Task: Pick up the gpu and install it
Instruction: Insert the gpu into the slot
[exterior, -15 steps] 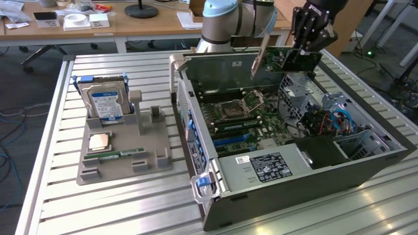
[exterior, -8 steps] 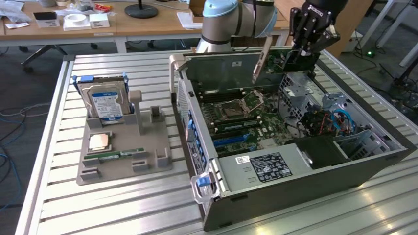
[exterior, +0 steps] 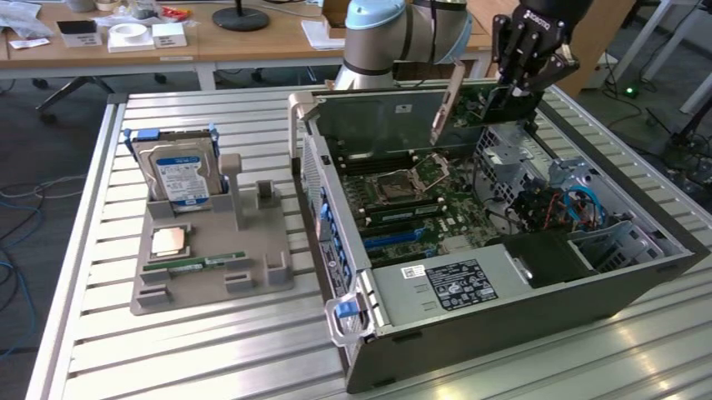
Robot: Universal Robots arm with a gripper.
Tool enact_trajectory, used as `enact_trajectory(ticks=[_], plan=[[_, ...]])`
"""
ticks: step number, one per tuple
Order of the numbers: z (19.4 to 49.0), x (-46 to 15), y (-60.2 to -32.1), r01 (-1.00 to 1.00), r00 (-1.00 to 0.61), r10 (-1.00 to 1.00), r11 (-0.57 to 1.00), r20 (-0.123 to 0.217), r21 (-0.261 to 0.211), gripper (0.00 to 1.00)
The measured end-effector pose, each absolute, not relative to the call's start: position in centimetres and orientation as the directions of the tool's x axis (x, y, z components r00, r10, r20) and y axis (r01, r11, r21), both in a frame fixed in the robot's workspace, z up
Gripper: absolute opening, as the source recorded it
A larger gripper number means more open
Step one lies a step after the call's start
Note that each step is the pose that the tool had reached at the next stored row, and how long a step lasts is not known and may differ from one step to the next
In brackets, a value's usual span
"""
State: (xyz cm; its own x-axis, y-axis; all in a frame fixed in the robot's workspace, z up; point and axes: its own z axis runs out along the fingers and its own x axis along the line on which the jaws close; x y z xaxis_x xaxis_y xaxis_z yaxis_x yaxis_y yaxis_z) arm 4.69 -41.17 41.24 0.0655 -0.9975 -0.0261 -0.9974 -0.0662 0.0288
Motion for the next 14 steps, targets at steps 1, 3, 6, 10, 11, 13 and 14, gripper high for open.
enact_trajectory(ticks=[1,3,6,10,11,13,14], plan=[[41.13,4.67,-41.17,-0.997,0.066,-0.998,-0.066,-0.026,0.025,0.26],[40.91,4.57,-41.17,-0.998,0.066,-0.998,-0.066,-0.025,0.015,0.26],[40.65,4.26,-41.17,-0.998,0.066,-0.998,-0.066,-0.024,-0.002,0.26],[40.43,3.84,-41.16,-0.998,0.055,-0.998,-0.055,-0.024,-0.004,0.26],[40.37,3.82,-41.16,-0.999,0.044,-0.999,-0.044,-0.024,-0.004,0.26],[40.25,3.79,-41.16,-1.000,0.015,-1.000,-0.015,-0.024,-0.004,0.26],[40.23,3.74,-41.16,-1.000,0.006,-1.000,-0.006,-0.024,-0.004,0.26]])
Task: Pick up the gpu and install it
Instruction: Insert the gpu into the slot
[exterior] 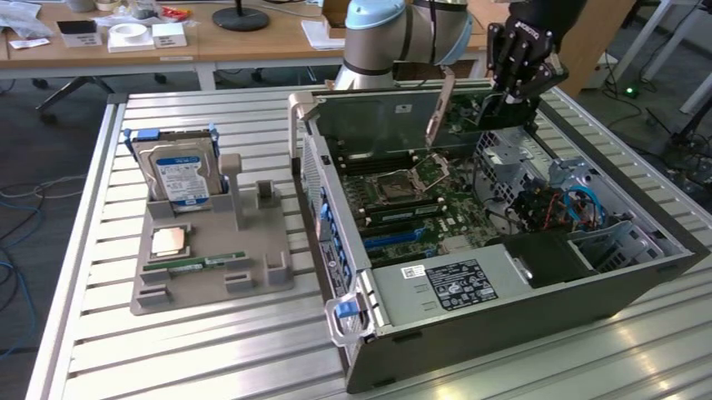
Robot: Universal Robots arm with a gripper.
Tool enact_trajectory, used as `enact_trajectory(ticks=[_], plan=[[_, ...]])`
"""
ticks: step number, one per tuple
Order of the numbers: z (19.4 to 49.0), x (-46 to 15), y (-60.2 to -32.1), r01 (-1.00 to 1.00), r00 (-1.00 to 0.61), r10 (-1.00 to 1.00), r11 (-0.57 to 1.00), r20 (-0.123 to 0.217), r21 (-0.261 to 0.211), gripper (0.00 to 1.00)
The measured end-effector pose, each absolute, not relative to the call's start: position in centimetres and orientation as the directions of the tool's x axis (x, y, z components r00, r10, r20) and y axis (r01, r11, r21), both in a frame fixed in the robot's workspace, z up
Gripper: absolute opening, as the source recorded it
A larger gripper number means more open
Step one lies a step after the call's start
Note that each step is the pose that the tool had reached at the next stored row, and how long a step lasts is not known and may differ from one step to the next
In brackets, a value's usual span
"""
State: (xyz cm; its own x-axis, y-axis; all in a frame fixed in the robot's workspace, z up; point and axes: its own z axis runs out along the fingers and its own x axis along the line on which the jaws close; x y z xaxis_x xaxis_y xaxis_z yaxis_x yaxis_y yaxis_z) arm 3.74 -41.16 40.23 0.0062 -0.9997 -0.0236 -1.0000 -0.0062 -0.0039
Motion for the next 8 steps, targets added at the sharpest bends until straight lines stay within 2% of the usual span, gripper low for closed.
enact_trajectory(ticks=[8], plan=[[40.22,3.00,-41.17,-1.000,0.006,-1.000,-0.006,-0.024,-0.006,0.26]])
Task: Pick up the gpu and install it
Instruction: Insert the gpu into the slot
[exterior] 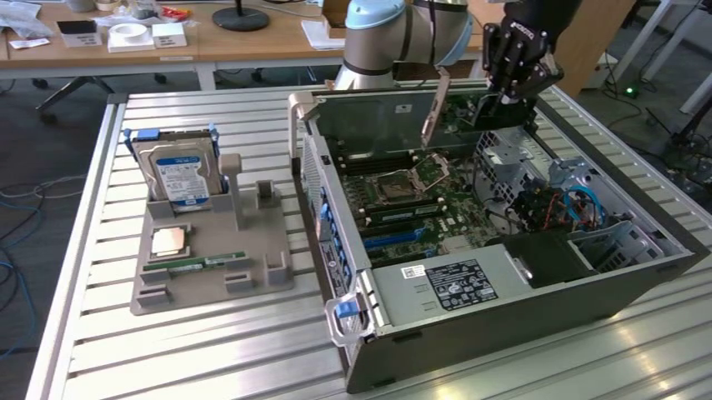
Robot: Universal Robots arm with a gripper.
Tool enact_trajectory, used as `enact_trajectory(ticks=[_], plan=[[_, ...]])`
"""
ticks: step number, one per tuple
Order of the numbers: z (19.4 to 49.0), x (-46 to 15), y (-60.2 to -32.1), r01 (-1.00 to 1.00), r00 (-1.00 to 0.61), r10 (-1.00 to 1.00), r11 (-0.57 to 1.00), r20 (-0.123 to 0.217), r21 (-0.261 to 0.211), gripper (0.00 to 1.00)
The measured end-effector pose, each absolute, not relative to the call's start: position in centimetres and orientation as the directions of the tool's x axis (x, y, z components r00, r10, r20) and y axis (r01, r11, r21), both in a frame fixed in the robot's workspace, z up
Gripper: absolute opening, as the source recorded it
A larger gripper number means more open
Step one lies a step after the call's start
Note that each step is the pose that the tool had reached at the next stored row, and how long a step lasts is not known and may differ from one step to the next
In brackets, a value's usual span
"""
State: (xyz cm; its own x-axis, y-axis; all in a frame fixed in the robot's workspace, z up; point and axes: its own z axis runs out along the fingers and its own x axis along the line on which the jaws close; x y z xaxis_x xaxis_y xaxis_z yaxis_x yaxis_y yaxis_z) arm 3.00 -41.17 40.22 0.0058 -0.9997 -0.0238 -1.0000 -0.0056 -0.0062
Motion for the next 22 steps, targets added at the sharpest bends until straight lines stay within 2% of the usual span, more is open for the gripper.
enact_trajectory(ticks=[22], plan=[[40.21,2.75,-41.59,-1.000,0.006,-1.000,-0.006,-0.024,-0.006,0.26]])
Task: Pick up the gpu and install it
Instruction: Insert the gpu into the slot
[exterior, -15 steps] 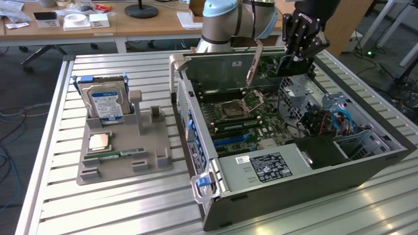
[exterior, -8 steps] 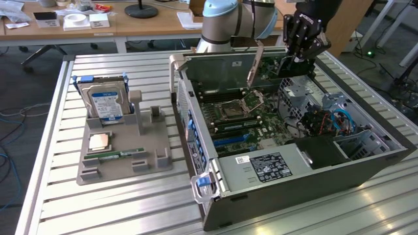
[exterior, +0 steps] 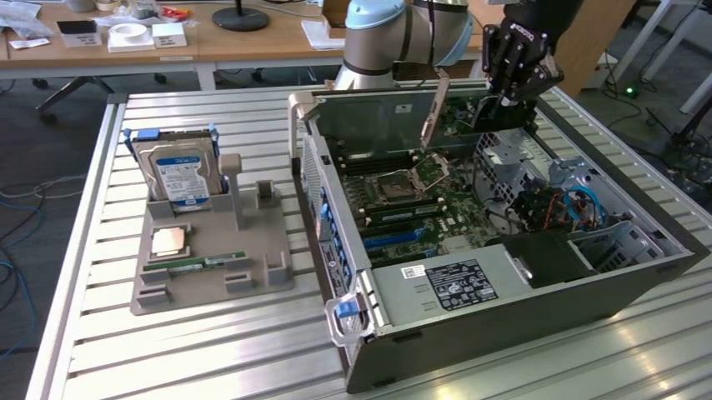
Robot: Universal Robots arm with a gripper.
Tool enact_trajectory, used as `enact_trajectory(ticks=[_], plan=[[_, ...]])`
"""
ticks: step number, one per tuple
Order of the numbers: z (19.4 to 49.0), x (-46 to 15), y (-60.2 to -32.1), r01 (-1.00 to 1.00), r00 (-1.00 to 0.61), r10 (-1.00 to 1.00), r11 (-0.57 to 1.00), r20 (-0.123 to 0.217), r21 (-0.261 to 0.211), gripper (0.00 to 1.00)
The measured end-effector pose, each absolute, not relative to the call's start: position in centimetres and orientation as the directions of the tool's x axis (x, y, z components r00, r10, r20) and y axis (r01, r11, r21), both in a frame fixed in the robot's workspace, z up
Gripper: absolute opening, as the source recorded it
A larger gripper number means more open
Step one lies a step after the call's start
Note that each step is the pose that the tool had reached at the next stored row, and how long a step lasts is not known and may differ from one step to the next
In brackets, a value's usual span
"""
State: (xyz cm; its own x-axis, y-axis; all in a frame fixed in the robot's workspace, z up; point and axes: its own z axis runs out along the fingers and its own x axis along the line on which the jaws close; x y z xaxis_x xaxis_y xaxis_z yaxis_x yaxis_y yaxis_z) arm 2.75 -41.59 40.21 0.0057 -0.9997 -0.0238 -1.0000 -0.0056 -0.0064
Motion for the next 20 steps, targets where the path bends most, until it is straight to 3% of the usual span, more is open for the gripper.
enact_trajectory(ticks=[20], plan=[[40.11,1.86,-41.61,-1.000,0.006,-1.000,-0.006,-0.024,-0.010,0.26]])
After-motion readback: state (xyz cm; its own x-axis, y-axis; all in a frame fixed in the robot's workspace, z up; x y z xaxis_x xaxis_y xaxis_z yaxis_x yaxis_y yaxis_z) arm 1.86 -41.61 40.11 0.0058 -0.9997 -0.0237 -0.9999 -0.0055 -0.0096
